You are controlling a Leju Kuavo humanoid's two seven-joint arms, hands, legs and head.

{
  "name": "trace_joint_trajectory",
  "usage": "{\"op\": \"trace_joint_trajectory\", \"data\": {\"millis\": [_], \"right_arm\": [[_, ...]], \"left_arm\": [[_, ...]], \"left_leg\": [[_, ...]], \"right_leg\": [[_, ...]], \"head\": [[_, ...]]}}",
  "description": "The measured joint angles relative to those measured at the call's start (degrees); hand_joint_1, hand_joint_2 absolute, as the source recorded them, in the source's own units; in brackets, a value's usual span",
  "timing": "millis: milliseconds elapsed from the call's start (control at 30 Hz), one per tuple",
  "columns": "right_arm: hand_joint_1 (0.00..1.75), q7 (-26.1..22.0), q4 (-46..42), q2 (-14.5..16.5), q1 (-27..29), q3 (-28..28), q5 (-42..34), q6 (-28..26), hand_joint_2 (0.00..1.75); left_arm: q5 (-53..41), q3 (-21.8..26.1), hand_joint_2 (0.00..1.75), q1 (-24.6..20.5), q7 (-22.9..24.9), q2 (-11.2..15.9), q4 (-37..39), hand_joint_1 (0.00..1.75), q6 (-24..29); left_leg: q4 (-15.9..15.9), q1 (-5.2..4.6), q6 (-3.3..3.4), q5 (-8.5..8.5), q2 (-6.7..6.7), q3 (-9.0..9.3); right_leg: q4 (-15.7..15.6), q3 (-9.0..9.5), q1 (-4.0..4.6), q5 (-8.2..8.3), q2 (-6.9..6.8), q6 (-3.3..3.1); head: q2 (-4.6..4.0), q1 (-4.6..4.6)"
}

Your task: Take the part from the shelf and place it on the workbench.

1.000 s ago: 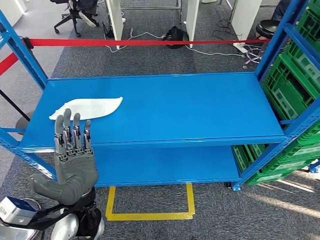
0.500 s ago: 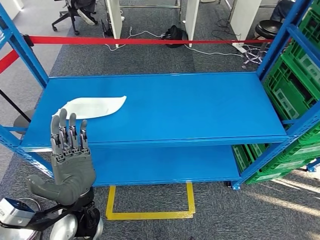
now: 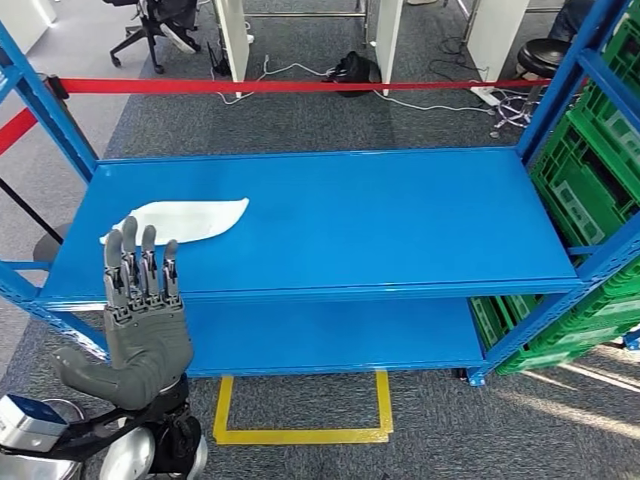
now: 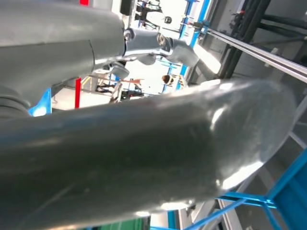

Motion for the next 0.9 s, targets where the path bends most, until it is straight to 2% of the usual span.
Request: {"op": "trace_joint_trajectory", "data": {"millis": [67, 100, 167, 200, 233, 267, 333, 367, 400, 500, 567, 600, 633, 700, 733, 767, 833, 867, 900], "right_arm": [[0.00, 0.0, 0.0, 0.1, 0.1, 0.0, 0.0, 0.0, 0.00], [0.00, 0.0, 0.0, 0.1, 0.1, 0.0, 0.0, 0.0, 0.00], [0.00, 0.0, 0.0, 0.1, 0.0, 0.0, 0.0, 0.0, 0.00], [0.00, 0.1, 0.0, 0.1, 0.0, 0.0, 0.1, -0.1, 0.00], [0.00, 0.1, 0.0, 0.1, 0.1, 0.0, 0.1, -0.1, 0.00], [0.00, 0.1, 0.0, 0.1, 0.1, 0.0, 0.1, -0.2, 0.00], [0.00, 0.1, 0.0, 0.2, 0.2, -0.1, 0.2, -0.2, 0.00], [0.00, 0.0, 0.0, 0.2, 0.2, -0.1, 0.2, -0.2, 0.00], [0.00, 0.0, 0.0, 0.2, 0.1, -0.1, 0.3, -0.1, 0.00], [0.00, 0.0, 0.0, 0.2, -0.2, -0.1, 0.3, -0.1, 0.00], [0.00, 0.0, 0.0, 0.2, -0.3, -0.1, 0.3, 0.0, 0.00], [0.00, 0.0, 0.0, 0.2, -0.4, -0.1, 0.3, 0.0, 0.00], [0.00, 0.0, 0.0, 0.2, -0.4, -0.1, 0.3, 0.0, 0.00], [0.00, 0.0, 0.0, 0.2, -0.3, -0.1, 0.3, 0.0, 0.00], [0.00, 0.0, 0.0, 0.2, -0.2, -0.1, 0.3, 0.0, 0.00], [0.00, 0.0, 0.0, 0.2, -0.1, -0.1, 0.3, 0.0, 0.00], [0.00, 0.0, 0.0, 0.2, -0.1, -0.1, 0.3, 0.0, 0.00], [0.00, 0.0, 0.0, 0.2, -0.1, -0.1, 0.3, 0.0, 0.00], [0.00, 0.0, 0.0, 0.2, -0.1, -0.1, 0.4, 0.0, 0.00]], "left_arm": [[0.0, 0.0, 0.00, 0.0, 0.0, 0.0, -0.2, 0.00, -0.1], [0.0, 0.1, 0.00, 0.0, 0.0, 0.0, -0.4, 0.00, -0.1], [0.0, 0.2, 0.00, 0.1, 0.0, 0.0, -0.4, 0.00, 0.0], [-0.1, 0.3, 0.00, 0.1, 0.0, 0.0, -0.4, 0.00, 0.1], [-0.2, 0.3, 0.00, 0.1, 0.0, 0.0, -0.4, 0.00, 0.2], [-0.3, 0.4, 0.00, 0.2, 0.0, 0.0, -0.4, 0.00, 0.2], [-0.4, 0.5, 0.00, 0.2, 0.0, 0.0, -0.4, 0.00, 0.3], [-0.5, 0.6, 0.00, 0.2, 0.0, 0.0, -0.4, 0.00, 0.3], [-0.5, 0.6, 0.00, 0.2, 0.0, -0.1, -0.4, 0.00, 0.3], [-0.8, 0.7, 0.00, 0.3, 0.0, -0.1, -0.5, 0.00, 0.5], [-1.0, 0.7, 0.00, 0.3, 0.0, -0.2, -0.5, 0.00, 0.7], [-1.0, 0.7, 0.00, 0.3, 0.0, -0.2, -0.6, 0.00, 0.7], [-1.1, 0.7, 0.00, 0.3, 0.0, -0.3, -0.6, 0.00, 0.7], [-1.1, 0.7, 0.00, 0.3, 0.0, -0.3, -0.6, 0.00, 0.8], [-1.1, 0.8, 0.00, 0.3, 0.0, -0.2, -0.6, 0.00, 0.8], [-1.1, 0.8, 0.00, 0.3, 0.0, -0.2, -0.6, 0.00, 0.8], [-1.1, 0.9, 0.00, 0.3, 0.0, -0.3, -0.6, 0.00, 0.9], [-1.1, 0.9, 0.00, 0.3, 0.0, -0.3, -0.6, 0.00, 0.9], [-1.2, 0.9, 0.00, 0.3, 0.0, -0.2, -0.6, 0.00, 1.0]], "left_leg": [[2.1, 0.04, -0.61, -0.89, 0.13, -0.63], [5.0, 0.06, -0.85, -1.97, 0.19, -2.15], [12.8, 0.08, -1.08, -4.47, 0.21, -7.45], [15.7, 0.09, -1.10, -4.70, 0.21, -9.99], [16.9, 0.09, -1.05, -3.65, 0.21, -11.72], [15.8, 0.09, -0.95, -1.31, 0.22, -12.33], [9.2, 0.08, -0.60, 5.09, 0.28, -11.03], [5.9, 0.08, -0.33, 7.11, 0.32, -9.96], [3.9, 0.06, -0.02, 8.03, 0.35, -9.23], [2.8, -0.04, 1.12, 6.98, 0.23, -8.58], [2.5, 0.14, 1.78, 6.40, 0.19, -8.14], [2.3, 0.26, 2.05, 6.12, 0.21, -7.86], [2.3, 0.26, 2.27, 5.83, 0.23, -7.65], [2.3, 0.18, 2.54, 5.27, 0.18, -7.24], [2.3, 0.13, 2.58, 5.00, 0.07, -6.93], [2.3, 0.10, 2.55, 4.70, -0.06, -6.48], [2.3, 0.07, 2.33, 4.09, -0.25, -5.39], [2.3, -0.02, 2.14, 3.84, -0.28, -4.98], [2.3, -0.09, 1.89, 3.73, -0.28, -4.75]], "right_leg": [[-0.3, 1.18, -0.21, -0.18, -0.01, -0.69], [-0.4, 1.78, -0.33, -0.33, -0.05, -0.95], [-0.4, 2.73, -0.35, -0.99, -0.09, -1.21], [-0.5, 3.22, -0.35, -1.52, -0.01, -1.22], [-0.5, 3.82, -0.36, -2.14, 0.10, -1.13], [-0.5, 4.62, -0.38, -2.84, 0.24, -1.01], [-0.5, 6.33, -0.40, -4.45, 0.47, -0.68], [-0.5, 7.02, -0.26, -5.35, 0.61, -0.45], [-0.6, 7.52, -0.14, -6.09, 0.66, -0.18], [-2.0, 8.76, -0.02, -7.14, 0.59, 0.71], [-1.3, 8.85, -0.07, -8.03, 0.35, 1.26], [1.1, 7.62, -0.07, -9.25, 0.25, 1.47], [4.9, 5.47, -0.07, -10.80, 0.15, 1.61], [13.1, -0.09, -0.06, -13.16, 0.12, 1.69], [15.0, -2.03, -0.04, -12.71, 0.12, 1.65], [14.6, -2.96, -0.03, -10.91, 0.13, 1.55], [8.5, -2.23, -0.01, -4.83, 0.11, 1.24], [5.1, -1.46, 0.07, -2.41, 0.11, 1.08], [2.7, -0.82, 0.15, -0.90, 0.14, 0.91]], "head": [[0.00, -0.30], [0.00, -0.51], [-0.01, -0.77], [-0.01, -0.79], [-0.01, -0.80], [-0.01, -0.82], [-0.01, -0.86], [-0.01, -0.99], [-0.01, -1.00], [-0.01, -0.63], [-0.01, -0.43], [-0.01, -0.38], [-0.01, -0.32], [-0.01, -0.31], [-0.01, -0.30], [-0.01, -0.30], [-0.01, -0.28], [-0.01, -0.32], [-0.01, -0.32]]}}
